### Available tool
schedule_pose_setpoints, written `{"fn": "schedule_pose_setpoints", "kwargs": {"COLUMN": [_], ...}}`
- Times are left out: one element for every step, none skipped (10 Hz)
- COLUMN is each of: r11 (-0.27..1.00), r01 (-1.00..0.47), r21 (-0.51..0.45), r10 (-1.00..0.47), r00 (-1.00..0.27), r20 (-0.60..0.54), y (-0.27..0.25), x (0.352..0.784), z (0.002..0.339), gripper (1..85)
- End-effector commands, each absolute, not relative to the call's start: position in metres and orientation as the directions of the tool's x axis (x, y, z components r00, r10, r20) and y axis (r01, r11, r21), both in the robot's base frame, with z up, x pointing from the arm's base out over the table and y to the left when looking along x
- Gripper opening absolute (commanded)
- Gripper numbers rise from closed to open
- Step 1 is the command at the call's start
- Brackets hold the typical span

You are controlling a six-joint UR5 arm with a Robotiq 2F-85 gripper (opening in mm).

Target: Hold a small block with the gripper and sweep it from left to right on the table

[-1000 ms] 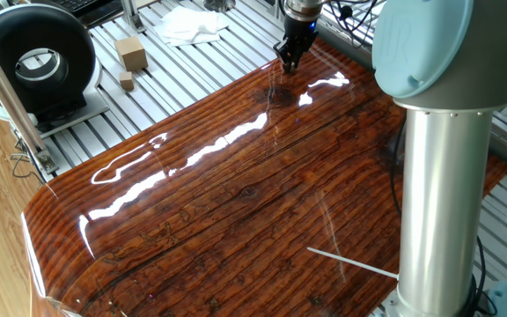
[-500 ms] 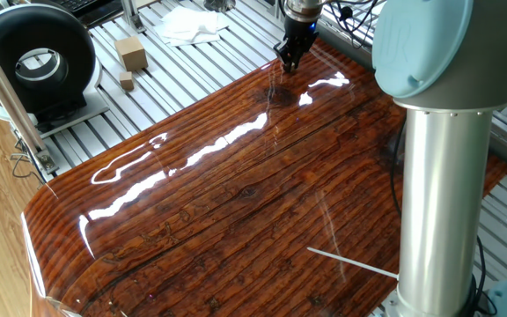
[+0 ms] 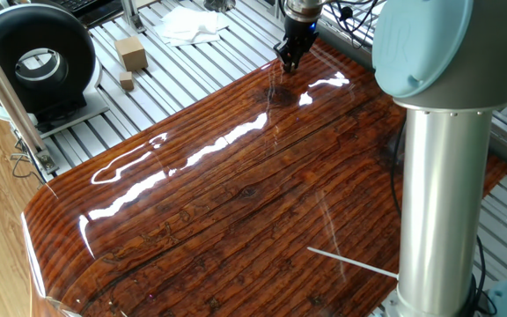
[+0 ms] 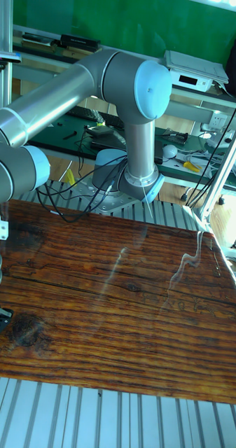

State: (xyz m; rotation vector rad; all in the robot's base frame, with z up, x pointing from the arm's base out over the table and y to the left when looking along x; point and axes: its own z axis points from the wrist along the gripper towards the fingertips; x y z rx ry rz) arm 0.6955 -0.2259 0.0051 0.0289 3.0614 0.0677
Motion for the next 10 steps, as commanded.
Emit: {"fn": "schedule_pose_setpoints", "kwargs": {"r11": [0.993,0.990,0.992,0.993,0.993,0.993,0.994,0.995,0.995,0.995], "r01": [0.016,0.013,0.011,0.013,0.014,0.019,0.019,0.020,0.022,0.020], "r21": [0.121,0.142,0.125,0.119,0.118,0.116,0.106,0.101,0.100,0.093], "r10": [0.022,0.020,0.017,0.018,0.019,0.023,0.022,0.023,0.024,0.023], "r00": [-0.998,-0.999,-0.999,-0.999,-0.999,-0.999,-0.999,-0.999,-0.999,-0.999], "r20": [-0.051,-0.048,-0.049,-0.045,-0.039,-0.033,-0.027,-0.024,-0.024,-0.024], "y": [-0.2202,-0.2194,-0.2221,-0.2225,-0.2226,-0.2221,-0.2230,-0.2233,-0.2236,-0.2251], "x": [0.6925,0.6922,0.6922,0.6914,0.6899,0.6886,0.6874,0.6869,0.6870,0.6871], "z": [0.0087,0.0088,0.0069,0.0064,0.0066,0.0076,0.0102,0.0106,0.0103,0.0097], "gripper": [1.0,1.0,1.0,1.0,1.0,1.0,1.0,1.0,1.0,1.0]}}
